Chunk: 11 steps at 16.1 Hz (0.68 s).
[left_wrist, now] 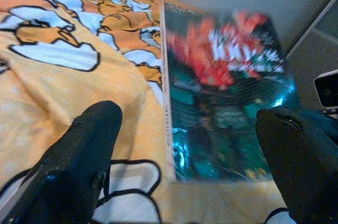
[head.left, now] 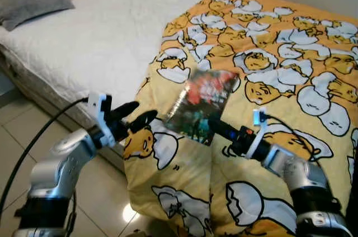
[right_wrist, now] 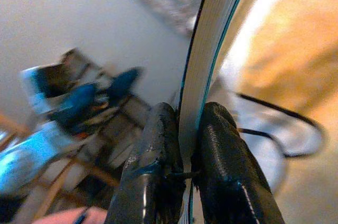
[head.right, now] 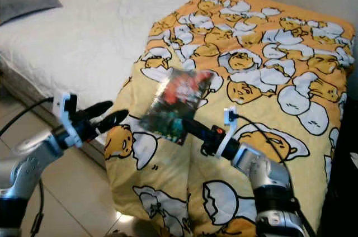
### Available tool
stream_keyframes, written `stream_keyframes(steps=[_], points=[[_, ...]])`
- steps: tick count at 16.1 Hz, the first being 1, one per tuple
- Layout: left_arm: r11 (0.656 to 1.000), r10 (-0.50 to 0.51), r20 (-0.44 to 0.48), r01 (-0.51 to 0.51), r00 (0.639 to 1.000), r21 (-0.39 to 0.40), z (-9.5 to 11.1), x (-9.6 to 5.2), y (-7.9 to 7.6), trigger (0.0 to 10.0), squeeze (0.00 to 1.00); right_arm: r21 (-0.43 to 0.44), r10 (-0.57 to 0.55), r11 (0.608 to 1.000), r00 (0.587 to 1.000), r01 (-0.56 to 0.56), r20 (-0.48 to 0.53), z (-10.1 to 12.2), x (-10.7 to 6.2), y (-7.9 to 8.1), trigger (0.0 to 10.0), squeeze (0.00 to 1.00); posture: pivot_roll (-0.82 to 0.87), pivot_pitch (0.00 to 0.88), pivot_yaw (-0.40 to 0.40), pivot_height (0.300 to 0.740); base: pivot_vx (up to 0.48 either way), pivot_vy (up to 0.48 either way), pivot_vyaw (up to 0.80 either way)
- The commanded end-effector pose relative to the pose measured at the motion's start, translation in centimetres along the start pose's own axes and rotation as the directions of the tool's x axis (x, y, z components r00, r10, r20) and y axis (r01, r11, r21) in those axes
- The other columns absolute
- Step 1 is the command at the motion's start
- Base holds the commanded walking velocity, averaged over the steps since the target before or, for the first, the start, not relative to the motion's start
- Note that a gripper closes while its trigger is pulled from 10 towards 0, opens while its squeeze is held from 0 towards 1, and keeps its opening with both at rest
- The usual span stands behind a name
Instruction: Clean up the room
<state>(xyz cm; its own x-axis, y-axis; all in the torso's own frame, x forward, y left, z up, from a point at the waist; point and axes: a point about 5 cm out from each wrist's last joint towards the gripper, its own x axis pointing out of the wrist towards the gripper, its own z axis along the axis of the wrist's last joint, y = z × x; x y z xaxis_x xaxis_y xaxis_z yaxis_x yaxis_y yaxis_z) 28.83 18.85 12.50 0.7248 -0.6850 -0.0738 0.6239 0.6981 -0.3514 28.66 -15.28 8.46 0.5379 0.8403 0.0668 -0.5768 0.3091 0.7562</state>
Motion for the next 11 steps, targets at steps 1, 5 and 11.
stream_keyframes(steps=[1,5,11], points=[[0.998,-0.024,-0.003,0.023,1.000,-0.051,-0.3,0.3,0.2,10.0,0.36,-0.025,0.136,0.990,0.991,-0.137,-0.011,0.9,0.2,1.8,0.0,0.00,-0.02,0.000,-0.020,0.740,0.000,0.000,0.00],[0.982,-0.053,0.012,0.054,0.999,-0.183,-1.1,1.4,1.1,10.0,0.00,-0.012,0.351,0.935,0.930,-0.354,-0.111,1.1,0.1,5.4,0.0,0.00,-0.03,0.000,-0.022,0.740,0.000,0.000,0.00],[0.870,-0.311,0.054,0.307,0.949,-0.385,-0.4,0.8,-0.5,0.0,0.00,-0.012,0.377,0.919,0.891,-0.393,-0.253,0.5,-0.2,6.2,0.0,0.00,-0.03,0.000,-0.011,0.740,0.000,0.000,0.00]])
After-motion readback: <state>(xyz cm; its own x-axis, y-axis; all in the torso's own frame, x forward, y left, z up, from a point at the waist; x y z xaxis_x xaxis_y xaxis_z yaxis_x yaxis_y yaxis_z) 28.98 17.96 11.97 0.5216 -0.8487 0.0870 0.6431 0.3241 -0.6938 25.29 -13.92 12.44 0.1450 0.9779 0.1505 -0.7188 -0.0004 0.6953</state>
